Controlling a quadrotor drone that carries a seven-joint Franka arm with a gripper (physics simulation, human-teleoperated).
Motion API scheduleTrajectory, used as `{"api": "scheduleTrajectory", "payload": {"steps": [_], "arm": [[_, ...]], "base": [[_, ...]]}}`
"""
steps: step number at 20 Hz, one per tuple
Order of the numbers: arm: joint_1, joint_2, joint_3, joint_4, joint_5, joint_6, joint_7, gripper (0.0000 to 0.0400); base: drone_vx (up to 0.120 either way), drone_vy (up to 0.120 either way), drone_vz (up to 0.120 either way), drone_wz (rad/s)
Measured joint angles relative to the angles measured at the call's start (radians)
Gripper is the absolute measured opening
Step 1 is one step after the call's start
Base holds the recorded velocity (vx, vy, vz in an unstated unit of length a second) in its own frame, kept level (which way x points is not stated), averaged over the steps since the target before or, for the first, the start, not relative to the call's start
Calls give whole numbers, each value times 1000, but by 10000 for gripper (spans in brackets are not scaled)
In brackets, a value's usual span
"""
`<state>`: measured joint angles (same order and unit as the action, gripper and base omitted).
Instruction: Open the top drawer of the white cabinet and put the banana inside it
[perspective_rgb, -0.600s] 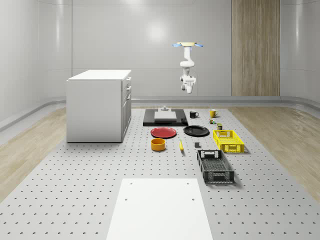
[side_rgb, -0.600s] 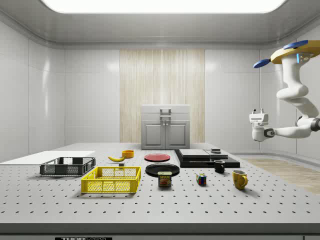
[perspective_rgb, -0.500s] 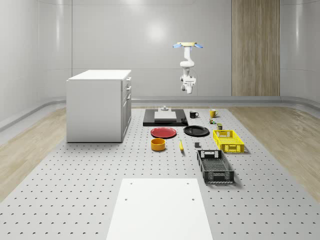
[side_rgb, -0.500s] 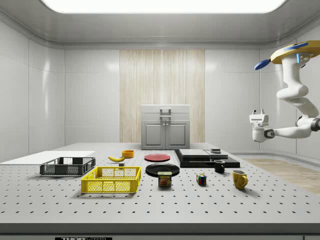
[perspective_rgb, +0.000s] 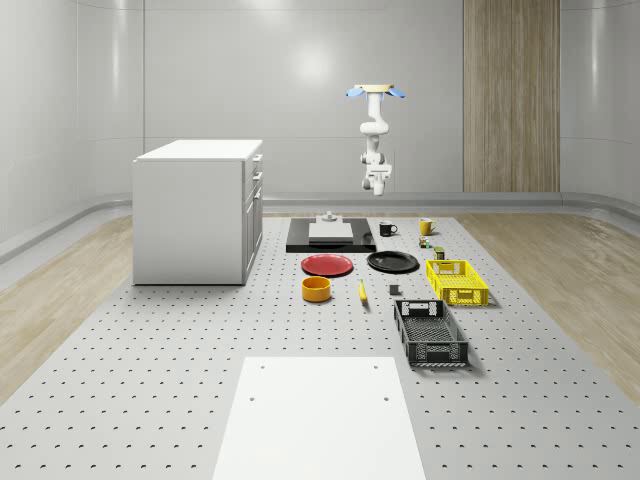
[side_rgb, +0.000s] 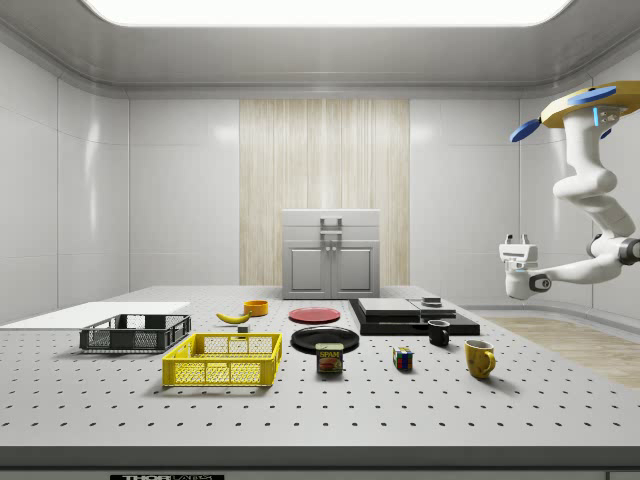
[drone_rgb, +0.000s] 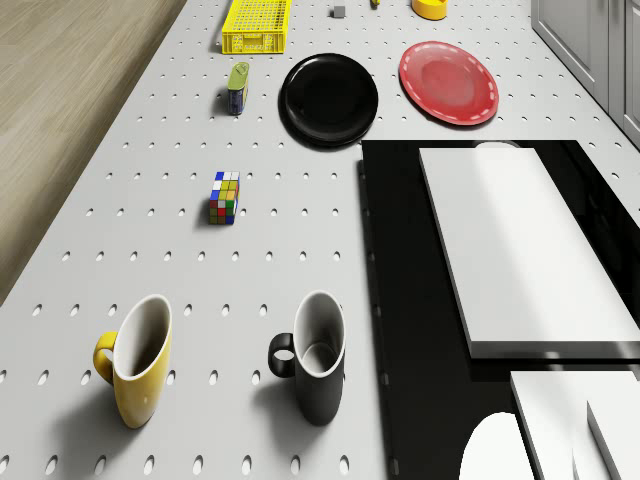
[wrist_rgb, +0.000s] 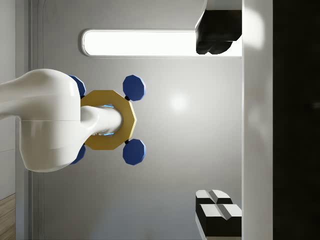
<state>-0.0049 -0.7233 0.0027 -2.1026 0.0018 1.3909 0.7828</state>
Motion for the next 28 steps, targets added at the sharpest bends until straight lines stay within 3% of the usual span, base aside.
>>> {"api": "scheduleTrajectory", "payload": {"steps": [7, 20, 21, 23, 28], "arm": [[-1, 19, 1, 51, 0, -26, -1, 400], [-3, 18, 2, 59, 1, -25, -1, 400], [0, 18, -18, 58, 35, -25, -3, 400], [30, 18, -167, 34, 267, -28, -39, 400], [119, 2, -460, -114, 716, -32, -114, 400]], "base": [[120, -120, 6, 0], [120, -120, 120, 0], [120, -120, 120, 0], [120, -120, 120, 0], [120, -120, 120, 0]]}}
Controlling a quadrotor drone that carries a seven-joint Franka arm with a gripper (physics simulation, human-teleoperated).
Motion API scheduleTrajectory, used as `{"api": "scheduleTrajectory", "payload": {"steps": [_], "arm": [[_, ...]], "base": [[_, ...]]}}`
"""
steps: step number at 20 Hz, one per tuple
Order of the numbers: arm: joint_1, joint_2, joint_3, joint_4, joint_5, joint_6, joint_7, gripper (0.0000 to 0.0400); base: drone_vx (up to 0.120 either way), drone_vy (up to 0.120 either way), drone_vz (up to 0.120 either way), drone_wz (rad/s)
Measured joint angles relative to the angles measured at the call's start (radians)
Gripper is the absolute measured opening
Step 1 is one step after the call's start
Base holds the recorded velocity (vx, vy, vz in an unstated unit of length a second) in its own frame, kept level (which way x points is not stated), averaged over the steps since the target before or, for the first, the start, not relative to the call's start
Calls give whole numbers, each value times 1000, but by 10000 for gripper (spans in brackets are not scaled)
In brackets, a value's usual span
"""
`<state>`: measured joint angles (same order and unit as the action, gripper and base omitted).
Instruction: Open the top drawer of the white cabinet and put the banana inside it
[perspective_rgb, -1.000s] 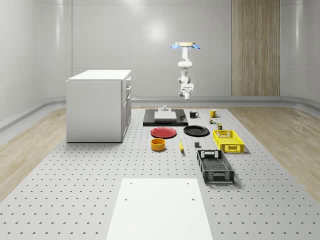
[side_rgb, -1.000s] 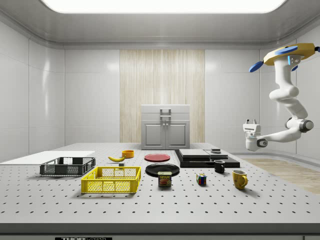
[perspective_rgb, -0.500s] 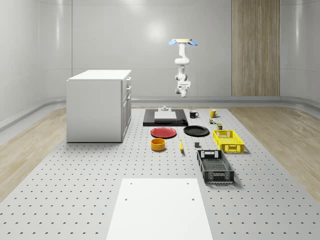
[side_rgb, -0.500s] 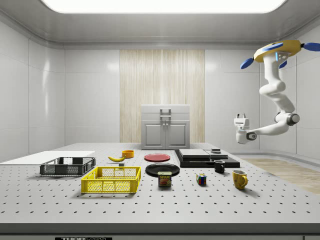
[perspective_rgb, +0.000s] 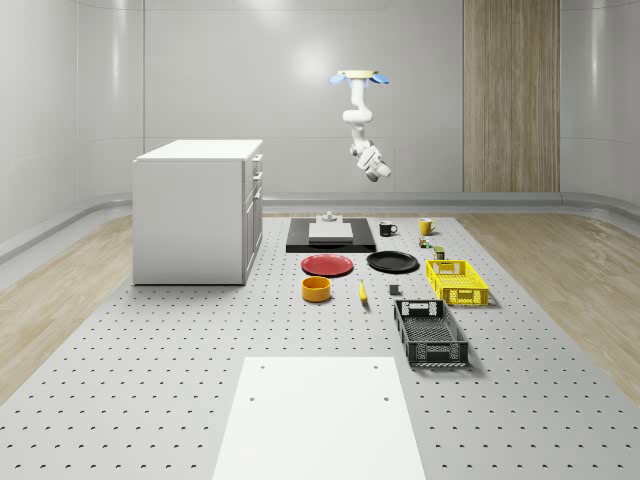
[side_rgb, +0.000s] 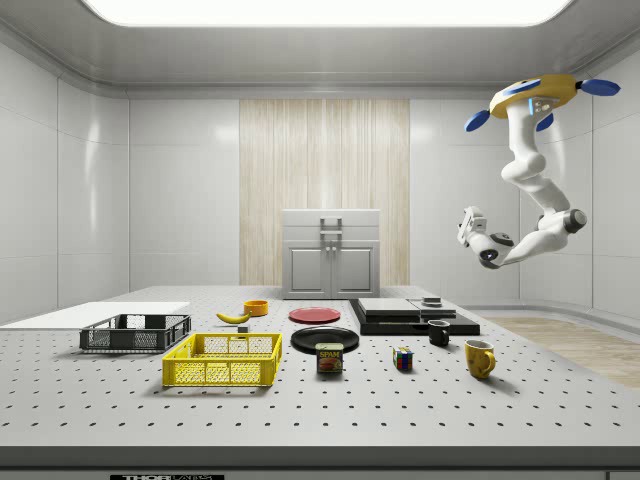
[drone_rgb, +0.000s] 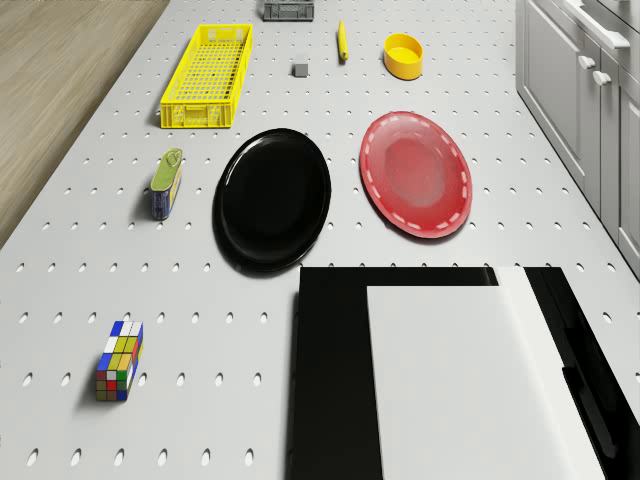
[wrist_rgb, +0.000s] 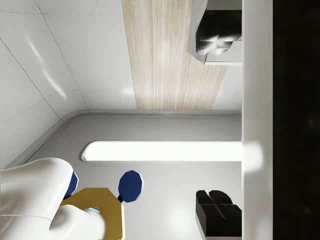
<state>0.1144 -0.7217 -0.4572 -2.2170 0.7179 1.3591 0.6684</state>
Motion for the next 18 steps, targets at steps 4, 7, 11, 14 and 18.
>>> {"api": "scheduleTrajectory", "payload": {"steps": [4, 7, 11, 14, 18], "arm": [[63, -20, -121, -94, 178, 7, -32, 400], [101, -36, -174, -137, 245, 18, -43, 400], [143, -57, -219, -170, 287, 35, -48, 400], [170, -72, -242, -184, 299, 50, -46, 400], [203, -92, -265, -195, 301, 71, -40, 400]], "base": [[120, -120, 120, 0], [120, -120, 120, 0], [120, -120, 120, 0], [120, -120, 120, 0], [120, -120, 120, 0]]}}
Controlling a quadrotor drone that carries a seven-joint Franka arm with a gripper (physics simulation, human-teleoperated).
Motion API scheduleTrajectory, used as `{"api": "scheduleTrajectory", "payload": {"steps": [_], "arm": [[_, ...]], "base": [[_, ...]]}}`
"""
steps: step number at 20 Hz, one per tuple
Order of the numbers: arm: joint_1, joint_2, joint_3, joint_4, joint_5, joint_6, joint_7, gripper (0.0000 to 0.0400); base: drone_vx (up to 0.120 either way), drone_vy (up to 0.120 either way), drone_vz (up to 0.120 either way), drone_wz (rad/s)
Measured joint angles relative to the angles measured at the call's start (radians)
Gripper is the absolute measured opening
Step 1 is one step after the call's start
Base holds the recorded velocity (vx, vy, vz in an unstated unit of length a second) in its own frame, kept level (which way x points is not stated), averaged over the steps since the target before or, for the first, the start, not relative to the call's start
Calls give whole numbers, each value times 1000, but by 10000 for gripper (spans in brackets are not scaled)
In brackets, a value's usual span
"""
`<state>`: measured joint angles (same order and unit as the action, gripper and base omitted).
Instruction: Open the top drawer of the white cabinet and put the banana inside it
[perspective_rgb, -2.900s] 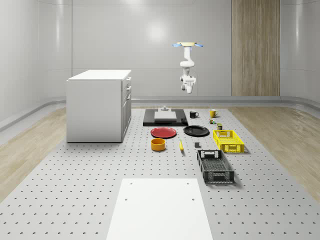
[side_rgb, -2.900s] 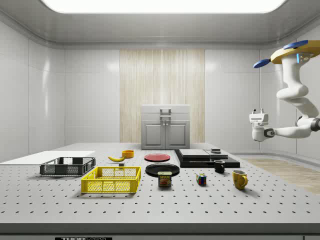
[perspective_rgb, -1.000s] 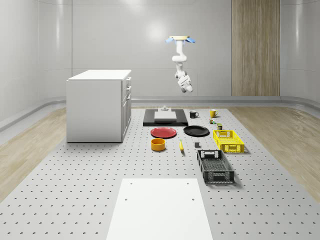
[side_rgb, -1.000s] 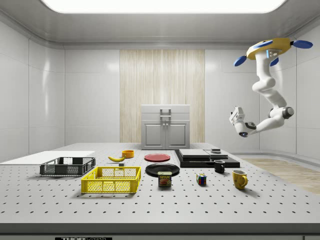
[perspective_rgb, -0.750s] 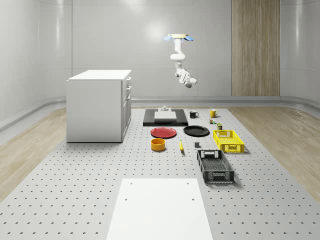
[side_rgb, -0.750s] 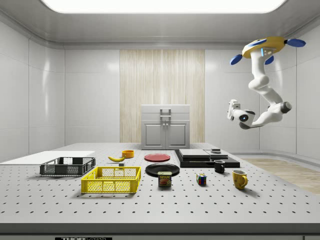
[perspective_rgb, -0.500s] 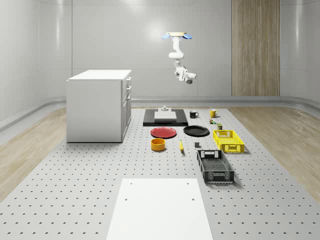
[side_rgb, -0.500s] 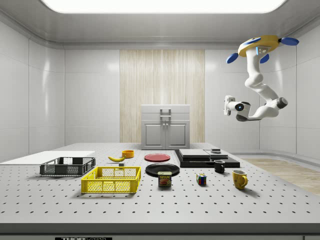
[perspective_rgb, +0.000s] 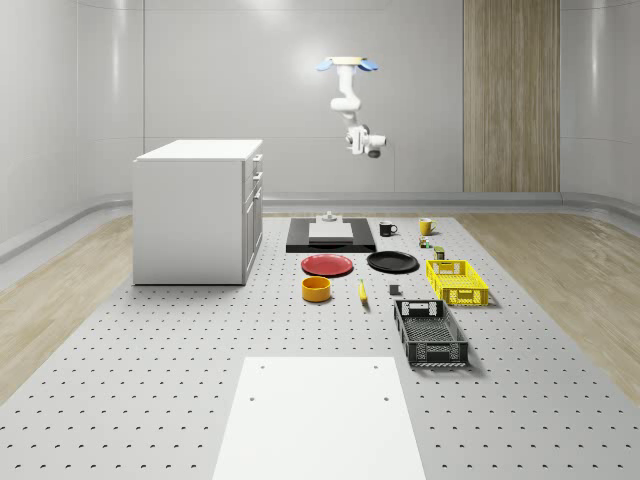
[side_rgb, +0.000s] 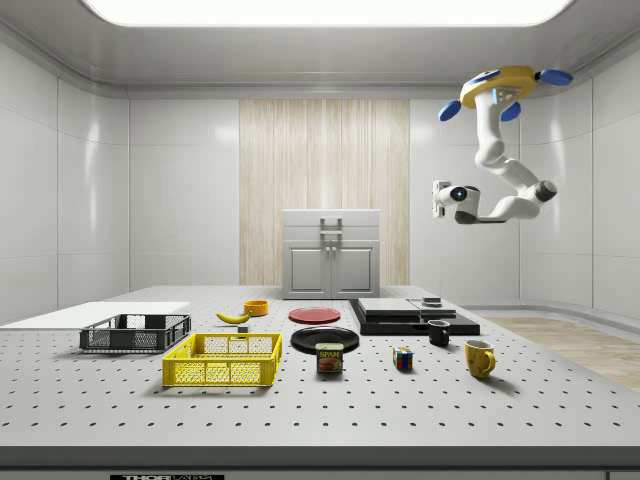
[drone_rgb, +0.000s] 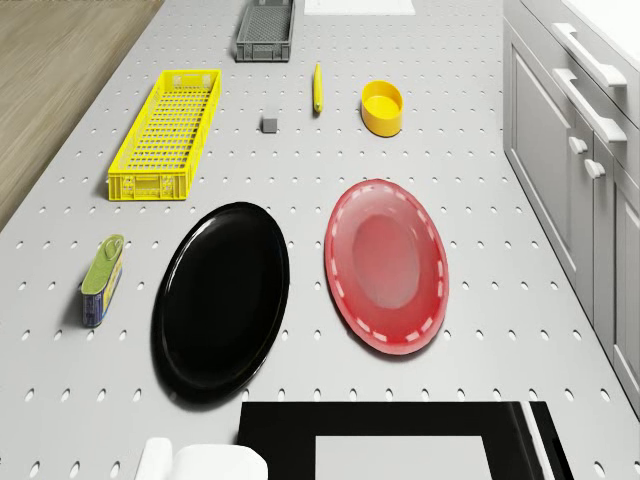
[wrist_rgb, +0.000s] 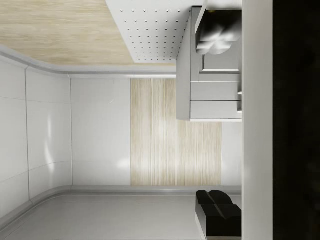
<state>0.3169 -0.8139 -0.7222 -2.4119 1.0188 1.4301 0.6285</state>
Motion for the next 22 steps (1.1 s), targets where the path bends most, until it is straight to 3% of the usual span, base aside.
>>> {"api": "scheduleTrajectory", "payload": {"steps": [10, 18, 22], "arm": [[69, -48, -39, -13, -21, 52, 23, 400], [116, -86, -63, -19, -46, 91, 44, 400], [138, -104, -73, -21, -59, 109, 55, 400]], "base": [[120, -120, 120, 0], [120, -10, 0, 0], [120, -120, 0, 0]]}}
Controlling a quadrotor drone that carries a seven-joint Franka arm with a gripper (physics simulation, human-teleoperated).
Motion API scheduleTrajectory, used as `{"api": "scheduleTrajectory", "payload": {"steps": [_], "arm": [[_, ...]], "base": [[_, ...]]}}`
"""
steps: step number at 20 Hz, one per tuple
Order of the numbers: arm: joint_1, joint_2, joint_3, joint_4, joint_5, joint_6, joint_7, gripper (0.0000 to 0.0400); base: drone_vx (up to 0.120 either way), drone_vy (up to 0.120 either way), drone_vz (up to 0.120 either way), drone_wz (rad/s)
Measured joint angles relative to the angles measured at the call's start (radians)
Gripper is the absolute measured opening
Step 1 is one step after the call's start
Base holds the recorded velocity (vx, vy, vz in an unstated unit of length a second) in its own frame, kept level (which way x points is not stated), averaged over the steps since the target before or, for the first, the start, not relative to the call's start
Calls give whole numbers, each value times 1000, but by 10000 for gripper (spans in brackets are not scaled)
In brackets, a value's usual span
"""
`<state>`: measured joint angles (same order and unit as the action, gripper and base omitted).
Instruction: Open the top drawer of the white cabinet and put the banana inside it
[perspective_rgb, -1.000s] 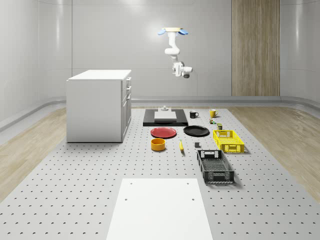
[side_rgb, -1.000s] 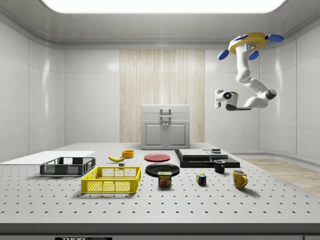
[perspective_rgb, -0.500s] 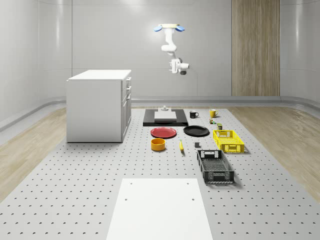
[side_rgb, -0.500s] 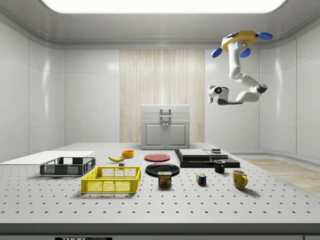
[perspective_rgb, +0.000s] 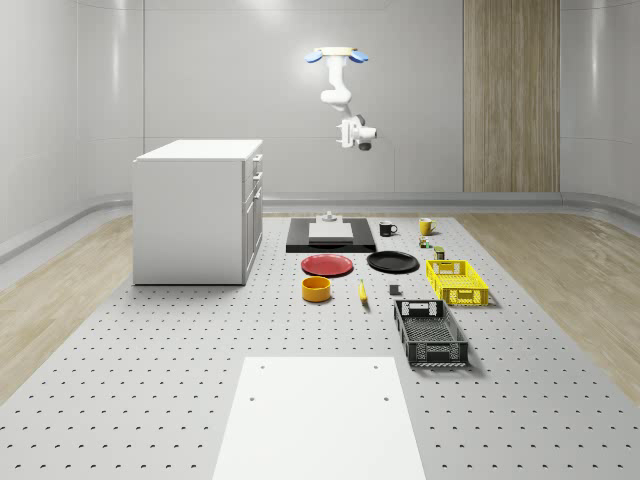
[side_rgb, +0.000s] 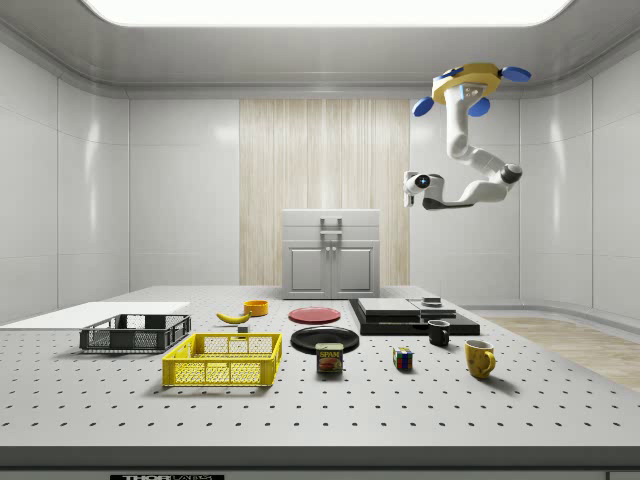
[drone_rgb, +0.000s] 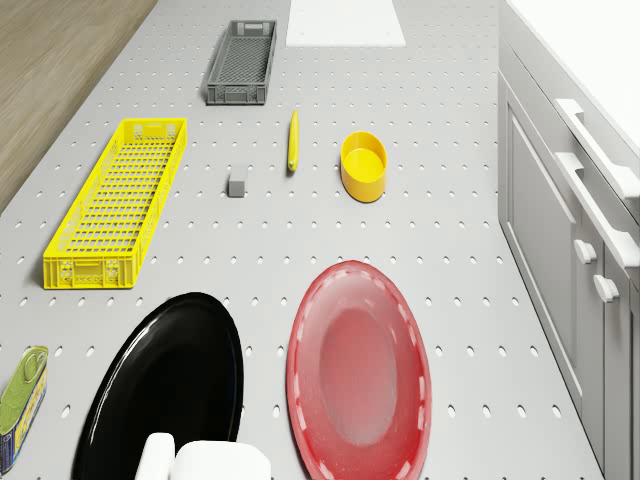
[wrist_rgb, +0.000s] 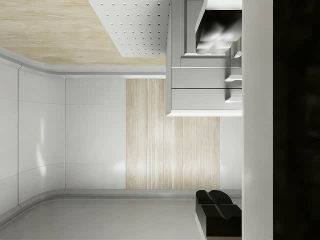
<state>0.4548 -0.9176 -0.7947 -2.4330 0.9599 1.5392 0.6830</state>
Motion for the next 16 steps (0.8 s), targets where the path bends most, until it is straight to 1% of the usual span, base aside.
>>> {"api": "scheduleTrajectory", "payload": {"steps": [6, 16], "arm": [[30, -26, -13, -3, -19, 26, 16, 400], [75, -67, -32, -9, -49, 66, 41, 400]], "base": [[120, -120, 0, 0], [120, -120, -116, 0]]}}
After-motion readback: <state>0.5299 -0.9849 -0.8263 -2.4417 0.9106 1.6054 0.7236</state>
